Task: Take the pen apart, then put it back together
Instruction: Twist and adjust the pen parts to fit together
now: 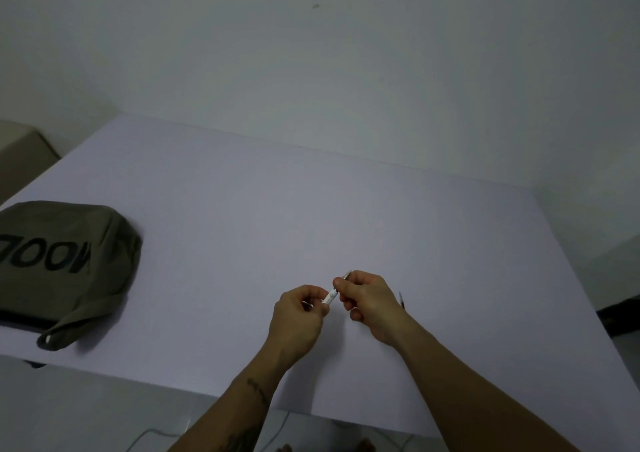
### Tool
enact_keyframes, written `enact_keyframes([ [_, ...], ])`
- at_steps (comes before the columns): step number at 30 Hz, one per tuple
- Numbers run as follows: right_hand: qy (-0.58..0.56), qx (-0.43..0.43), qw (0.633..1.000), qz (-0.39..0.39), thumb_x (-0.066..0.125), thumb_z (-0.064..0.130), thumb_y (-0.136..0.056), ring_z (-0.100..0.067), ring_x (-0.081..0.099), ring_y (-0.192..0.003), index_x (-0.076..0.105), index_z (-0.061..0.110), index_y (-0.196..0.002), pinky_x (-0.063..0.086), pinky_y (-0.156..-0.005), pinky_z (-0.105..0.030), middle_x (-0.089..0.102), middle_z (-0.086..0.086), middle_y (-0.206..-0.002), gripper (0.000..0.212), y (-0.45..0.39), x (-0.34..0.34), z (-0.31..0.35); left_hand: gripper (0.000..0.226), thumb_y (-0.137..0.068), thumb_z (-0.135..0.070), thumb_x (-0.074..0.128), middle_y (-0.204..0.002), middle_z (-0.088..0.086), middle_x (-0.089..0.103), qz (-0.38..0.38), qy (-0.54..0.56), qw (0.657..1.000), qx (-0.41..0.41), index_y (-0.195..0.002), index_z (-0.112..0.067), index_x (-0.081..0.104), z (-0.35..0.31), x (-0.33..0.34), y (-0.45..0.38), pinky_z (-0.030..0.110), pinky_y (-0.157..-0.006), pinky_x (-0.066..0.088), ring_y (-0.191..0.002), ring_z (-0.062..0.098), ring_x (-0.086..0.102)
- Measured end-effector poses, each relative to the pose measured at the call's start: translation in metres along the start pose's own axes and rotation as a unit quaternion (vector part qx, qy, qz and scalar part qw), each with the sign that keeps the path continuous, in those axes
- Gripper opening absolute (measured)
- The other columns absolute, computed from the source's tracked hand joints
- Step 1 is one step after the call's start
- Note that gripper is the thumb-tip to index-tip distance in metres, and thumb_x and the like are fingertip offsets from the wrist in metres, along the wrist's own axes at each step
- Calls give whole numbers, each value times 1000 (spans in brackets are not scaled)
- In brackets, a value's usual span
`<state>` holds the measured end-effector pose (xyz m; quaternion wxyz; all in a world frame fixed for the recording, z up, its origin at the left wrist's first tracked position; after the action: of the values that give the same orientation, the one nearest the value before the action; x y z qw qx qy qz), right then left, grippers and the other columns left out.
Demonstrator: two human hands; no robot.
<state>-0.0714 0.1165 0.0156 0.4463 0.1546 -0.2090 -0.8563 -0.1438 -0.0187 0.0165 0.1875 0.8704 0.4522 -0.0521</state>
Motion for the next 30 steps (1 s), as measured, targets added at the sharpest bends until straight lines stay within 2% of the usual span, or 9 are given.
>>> enact_keyframes([
  [3, -24, 5, 999, 32, 66, 18, -90, -14, 51, -60, 72, 11, -86, 41, -49, -23, 64, -7, -74, 10, 3, 5, -2, 12, -88, -10, 65, -79, -3, 65, 2, -2, 1000, 2, -90, -19, 72, -2, -1, 0, 18, -55, 44, -68, 12, 56],
  [5, -55, 13, 997, 59, 63, 13, -91, -15, 53, -63, 75, 11, -98, 41, -51, -24, 67, -7, -78, 15, 4, 6, -4, 12, -88, -10, 65, -78, -3, 65, -2, -2, 1000, 1, -90, -19, 73, -3, -3, 0, 17, -54, 43, -67, 12, 56],
  [8, -32, 8, 999, 38, 61, 8, -91, -14, 52, -62, 77, 10, -92, 41, -50, -24, 65, -6, -74, 16, 3, 1, -5, 12, -88, -9, 65, -77, -3, 64, -3, -3, 1000, -1, -90, -19, 72, -2, -2, 2, 14, -51, 42, -65, 11, 55],
  [12, 6, 13, 1000, 10, 68, 17, -89, -13, 50, -57, 67, 10, -77, 41, -47, -22, 61, -6, -70, 14, 2, 1, -7, 13, -88, -9, 65, -83, 0, 66, -3, -6, 1000, -1, -94, -17, 72, 0, -1, 4, 19, -57, 46, -71, 13, 57],
  [15, -6, 27, 999, 35, 65, 17, -91, -15, 51, -61, 72, 12, -91, 41, -49, -24, 64, -6, -74, 9, 6, 5, -9, 13, -88, -8, 64, -85, -1, 66, -7, -8, 1000, -1, -95, -16, 72, 0, -2, 4, 19, -59, 46, -73, 14, 58],
  [18, -60, 35, 995, 71, 58, 7, -93, -14, 51, -62, 75, 13, -106, 39, -50, -24, 65, -5, -74, 22, 8, 6, -11, 13, -88, -9, 64, -83, -2, 66, -7, -10, 1000, -4, -94, -17, 72, 1, -3, 5, 18, -57, 45, -70, 14, 58],
  [21, -53, 23, 997, 55, 58, 4, -92, -13, 51, -60, 77, 8, -94, 39, -50, -24, 63, -3, -69, 19, 8, 2, -9, 13, -88, -10, 65, -82, -2, 66, 0, -12, 1000, -3, -92, -20, 72, 3, 0, 6, 16, -55, 44, -69, 13, 57],
  [25, -28, 25, 999, 10, 67, 16, -90, -13, 46, -55, 68, 10, -76, 37, -46, -23, 54, -4, -64, 15, 6, 1, -11, 15, -88, -10, 65, -81, -4, 66, 3, -4, 1000, 0, -88, -24, 71, 2, 2, 5, 14, -54, 46, -70, 13, 60],
  [30, -56, 24, 998, 32, 62, 9, -92, -14, 49, -60, 74, 7, -95, 38, -49, -24, 60, -3, -68, 13, 9, 3, -9, 17, -87, -10, 66, -80, -5, 66, -1, -4, 1000, 1, -85, -27, 70, 3, 1, 4, 15, -54, 45, -71, 13, 60],
])
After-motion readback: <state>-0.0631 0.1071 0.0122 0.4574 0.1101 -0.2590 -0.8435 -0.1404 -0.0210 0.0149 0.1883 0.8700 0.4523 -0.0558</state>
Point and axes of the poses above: each hand's wrist, its own y-axis away from the middle knuckle, its own x-axis out of the palm, z = x × y, the point moved 10 cm from there along -y, towards the middle knuckle
